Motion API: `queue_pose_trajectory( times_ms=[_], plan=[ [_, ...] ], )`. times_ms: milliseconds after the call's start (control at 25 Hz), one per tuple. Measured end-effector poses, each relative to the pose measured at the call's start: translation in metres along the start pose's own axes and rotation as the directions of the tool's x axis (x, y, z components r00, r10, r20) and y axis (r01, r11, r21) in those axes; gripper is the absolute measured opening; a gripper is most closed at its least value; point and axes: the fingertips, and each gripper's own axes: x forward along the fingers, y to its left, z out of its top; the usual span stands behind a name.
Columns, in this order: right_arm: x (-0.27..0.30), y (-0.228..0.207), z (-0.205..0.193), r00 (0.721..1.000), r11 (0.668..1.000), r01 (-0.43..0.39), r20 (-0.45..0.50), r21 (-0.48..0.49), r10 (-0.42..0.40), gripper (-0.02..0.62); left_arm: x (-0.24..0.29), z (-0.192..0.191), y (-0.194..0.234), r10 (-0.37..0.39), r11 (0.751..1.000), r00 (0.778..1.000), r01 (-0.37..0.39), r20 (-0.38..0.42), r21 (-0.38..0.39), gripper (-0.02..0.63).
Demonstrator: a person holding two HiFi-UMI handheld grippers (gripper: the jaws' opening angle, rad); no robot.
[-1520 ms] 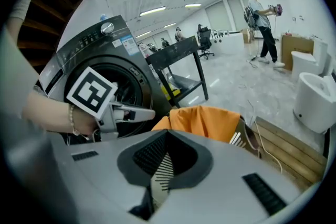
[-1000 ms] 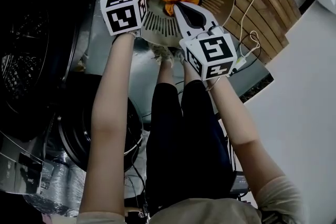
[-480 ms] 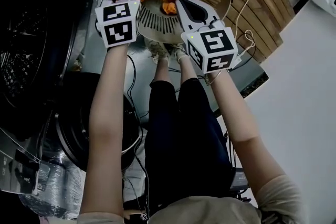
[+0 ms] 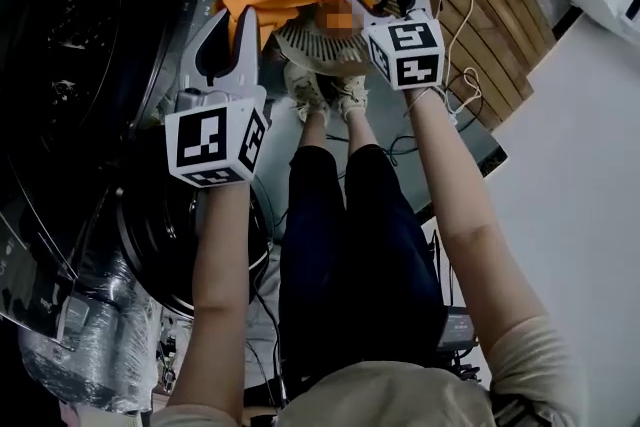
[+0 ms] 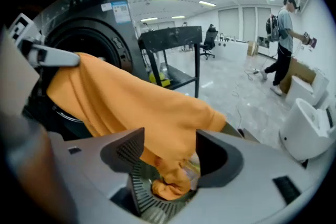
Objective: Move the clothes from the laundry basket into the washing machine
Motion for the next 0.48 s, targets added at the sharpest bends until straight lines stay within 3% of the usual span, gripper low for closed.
queue_pose_trajectory(
  times_ms=[120, 360, 440, 480],
  plan=[
    [0.03, -0.036, -0.01, 0.995, 0.994, 0.091, -0.055, 0.062, -0.087, 0.295, -0.014, 0.002, 0.006, 0.013, 1.0, 1.0, -0.013, -0.003, -0.007, 0.06],
    [0.102, -0.053, -0.01, 0.992, 0.987, 0.029, -0.126, 0.156, -0.009, 0.304, -0.019, -0.004, 0.023, 0.037, 0.999, 0.999, -0.038, -0.013, -0.026, 0.06],
    [0.112, -0.057, -0.003, 0.992, 0.988, 0.049, -0.121, 0.147, -0.031, 0.302, -0.019, -0.007, 0.026, 0.041, 0.999, 0.999, -0.042, -0.013, -0.028, 0.06],
    [0.114, -0.058, 0.001, 0.991, 0.992, 0.061, -0.124, 0.114, -0.047, 0.265, -0.018, -0.01, 0.026, 0.041, 0.999, 0.999, -0.042, -0.016, -0.024, 0.061]
  ],
)
